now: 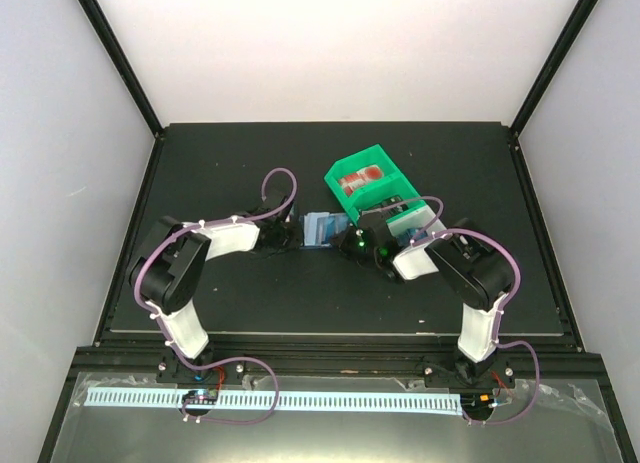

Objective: Put the credit cards into the card holder
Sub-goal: Insert the credit card into the card holder.

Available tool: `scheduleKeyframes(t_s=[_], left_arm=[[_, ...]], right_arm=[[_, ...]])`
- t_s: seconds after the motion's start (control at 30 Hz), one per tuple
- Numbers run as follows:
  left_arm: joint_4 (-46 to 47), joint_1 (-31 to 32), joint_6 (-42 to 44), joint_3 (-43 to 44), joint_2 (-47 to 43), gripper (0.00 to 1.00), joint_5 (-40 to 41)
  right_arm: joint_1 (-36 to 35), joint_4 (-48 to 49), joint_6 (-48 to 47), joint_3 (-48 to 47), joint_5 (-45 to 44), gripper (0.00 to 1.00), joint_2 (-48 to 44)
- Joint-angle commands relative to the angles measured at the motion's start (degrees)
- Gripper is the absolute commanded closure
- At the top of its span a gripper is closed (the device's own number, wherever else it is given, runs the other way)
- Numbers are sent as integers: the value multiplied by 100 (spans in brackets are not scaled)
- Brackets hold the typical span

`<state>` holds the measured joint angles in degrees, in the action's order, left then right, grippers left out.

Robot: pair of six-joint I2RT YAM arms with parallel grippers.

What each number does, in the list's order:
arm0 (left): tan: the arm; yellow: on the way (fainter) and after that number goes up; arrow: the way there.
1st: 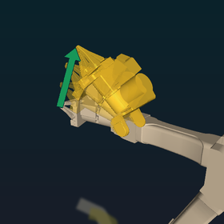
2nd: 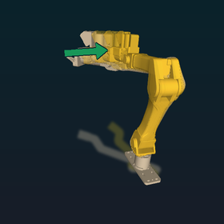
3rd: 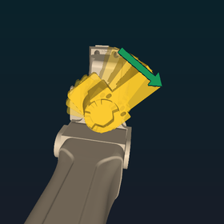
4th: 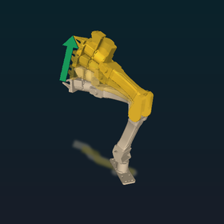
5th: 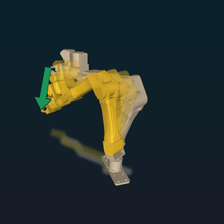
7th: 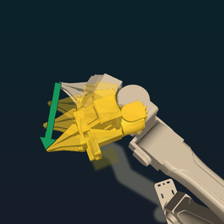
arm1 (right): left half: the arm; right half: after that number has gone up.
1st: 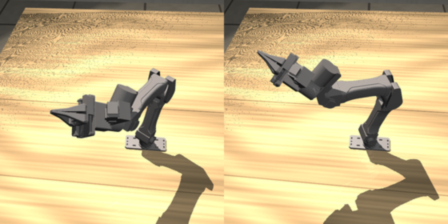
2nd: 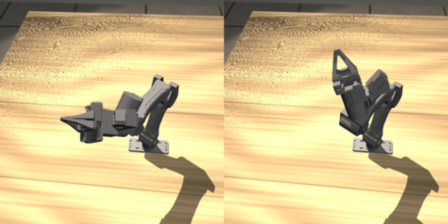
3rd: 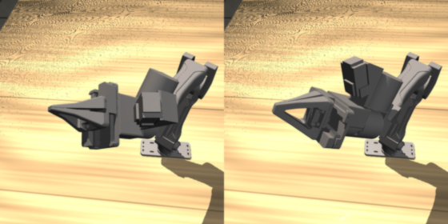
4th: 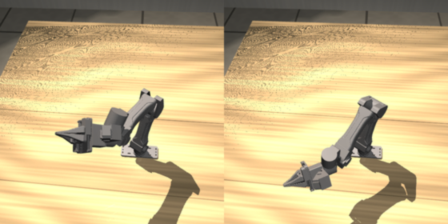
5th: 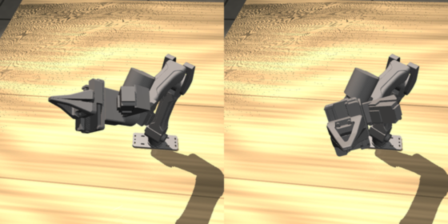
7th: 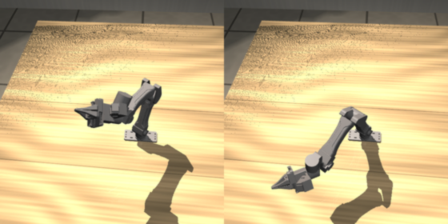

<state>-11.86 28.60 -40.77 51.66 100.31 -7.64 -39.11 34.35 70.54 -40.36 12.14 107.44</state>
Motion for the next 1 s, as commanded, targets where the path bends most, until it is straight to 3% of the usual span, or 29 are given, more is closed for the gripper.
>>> scheduleKeyframes(t_s=[0.0,0.33,0.97], left_arm=[[-375,42,-53,22,397,97,56],[-321,48,-34,-137,380,98,52],[-272,49,7,-143,272,98,-83]], right_arm=[[35,-138,93,-75,-458,99,-137],[33,-281,-35,-185,-761,99,-227],[50,-171,155,-374,300,98,374]])
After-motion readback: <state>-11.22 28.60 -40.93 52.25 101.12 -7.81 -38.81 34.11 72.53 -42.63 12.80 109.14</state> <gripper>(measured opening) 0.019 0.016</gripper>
